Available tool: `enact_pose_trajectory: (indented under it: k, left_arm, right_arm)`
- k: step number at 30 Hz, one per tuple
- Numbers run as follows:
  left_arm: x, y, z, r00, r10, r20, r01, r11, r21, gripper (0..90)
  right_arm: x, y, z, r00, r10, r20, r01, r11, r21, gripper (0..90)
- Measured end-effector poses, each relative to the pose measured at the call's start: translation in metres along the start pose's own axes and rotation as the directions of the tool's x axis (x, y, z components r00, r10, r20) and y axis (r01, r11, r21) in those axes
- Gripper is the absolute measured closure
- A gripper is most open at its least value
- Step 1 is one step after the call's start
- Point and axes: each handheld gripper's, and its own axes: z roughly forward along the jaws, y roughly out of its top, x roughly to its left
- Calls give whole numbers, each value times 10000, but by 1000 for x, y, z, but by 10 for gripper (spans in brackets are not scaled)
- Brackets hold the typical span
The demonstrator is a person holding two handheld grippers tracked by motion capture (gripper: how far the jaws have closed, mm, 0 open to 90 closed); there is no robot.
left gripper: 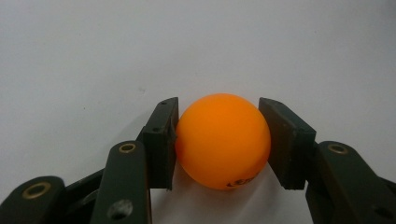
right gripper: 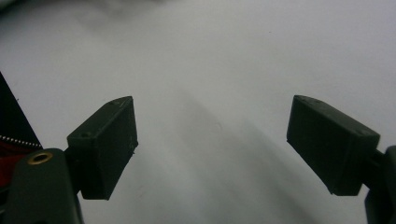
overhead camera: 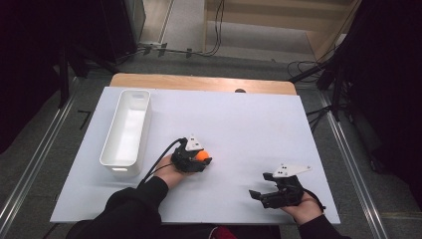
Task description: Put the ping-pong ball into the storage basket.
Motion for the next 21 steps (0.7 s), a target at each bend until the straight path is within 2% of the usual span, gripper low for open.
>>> enact_pose_trajectory:
  k: [10,21]
  left_arm:
    - [1,0,-1,9999,55,112,-55,10000,23,500]
    - [5,4,-12,9994,-274,204,276,9995,-119,499]
  right_arm:
    - [0,0,0,10000,-29,-6,29,10000,6,149]
    - [0,0,0,10000,4,-11,-4,10000,1,150]
